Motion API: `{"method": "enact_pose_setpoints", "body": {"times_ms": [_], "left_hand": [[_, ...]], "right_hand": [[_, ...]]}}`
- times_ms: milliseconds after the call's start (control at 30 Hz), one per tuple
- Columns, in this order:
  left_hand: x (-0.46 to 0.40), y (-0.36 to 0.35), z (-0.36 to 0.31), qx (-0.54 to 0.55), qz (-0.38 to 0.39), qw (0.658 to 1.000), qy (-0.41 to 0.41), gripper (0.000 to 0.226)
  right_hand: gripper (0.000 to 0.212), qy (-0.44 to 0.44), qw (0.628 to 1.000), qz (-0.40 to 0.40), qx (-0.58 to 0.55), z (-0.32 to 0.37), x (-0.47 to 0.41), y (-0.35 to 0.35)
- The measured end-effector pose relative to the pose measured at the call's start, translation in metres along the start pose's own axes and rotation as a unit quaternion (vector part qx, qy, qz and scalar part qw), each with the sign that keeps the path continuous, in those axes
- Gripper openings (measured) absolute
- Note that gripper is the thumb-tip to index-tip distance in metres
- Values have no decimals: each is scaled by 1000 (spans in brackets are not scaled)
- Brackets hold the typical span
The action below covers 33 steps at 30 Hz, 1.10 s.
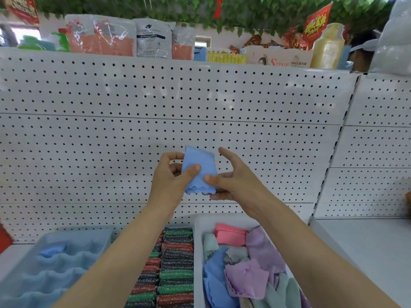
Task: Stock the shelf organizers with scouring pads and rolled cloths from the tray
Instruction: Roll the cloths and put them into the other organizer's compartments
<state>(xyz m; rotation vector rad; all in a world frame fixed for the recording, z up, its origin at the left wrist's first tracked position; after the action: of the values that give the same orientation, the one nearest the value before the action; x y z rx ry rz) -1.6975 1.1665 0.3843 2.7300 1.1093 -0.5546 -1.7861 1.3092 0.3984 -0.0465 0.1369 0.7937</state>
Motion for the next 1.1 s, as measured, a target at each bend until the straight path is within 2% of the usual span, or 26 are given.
{"method": "enact_pose_setpoints", "body": {"times_ms": [167, 300, 433, 533, 567, 667, 700, 767, 867, 1000, 1100], "left_hand": [[-1, 5, -2, -2, 110, 994, 22, 51], [-3, 7, -8, -46, 149, 988, 3, 39], [-8, 6, -12, -146, 178, 973, 4, 38], [-11, 5, -16, -207, 196, 958, 8, 14], [-12, 4, -15, -217, 195, 956, 18, 11], [-12, 1, -13, -186, 204, 960, 48, 32], [-11, -1, -12, -160, 217, 961, 57, 33], [-6, -7, -11, -111, 237, 963, 70, 26], [1, -16, -8, -48, 211, 972, 88, 19], [7, -26, -3, -26, 169, 980, 106, 24], [11, -32, -1, 5, 168, 979, 117, 23]], "right_hand": [[48, 87, 994, -24, 63, 4, -2, 9], [35, 92, 984, -42, 145, 4, -3, 12], [15, 103, 977, -58, 175, 5, -2, 18], [7, 79, 985, -64, 138, 1, -3, 23], [9, 65, 989, -55, 119, -1, -3, 25], [19, 37, 996, -26, 71, -6, -1, 25], [20, 33, 997, -21, 59, -8, 1, 24], [20, 32, 998, -27, 49, -10, 4, 23], [21, 36, 998, -37, 38, -11, 8, 25], [25, 43, 998, -26, 27, -12, 15, 29], [25, 52, 998, -26, 32, -14, 17, 35]]}}
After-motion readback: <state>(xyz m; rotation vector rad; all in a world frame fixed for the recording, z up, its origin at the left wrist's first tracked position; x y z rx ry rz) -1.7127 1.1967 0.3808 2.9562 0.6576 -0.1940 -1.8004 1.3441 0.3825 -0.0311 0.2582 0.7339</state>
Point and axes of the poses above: each hand's wrist, its own x-axis away from the middle knuckle, its own y-axis out of the back of the hand, z = x × y, the point moved 2 cm from there along -x, towards the middle knuckle, and after that the axes turned 3 degrees about -x, right-handed, at the moved point
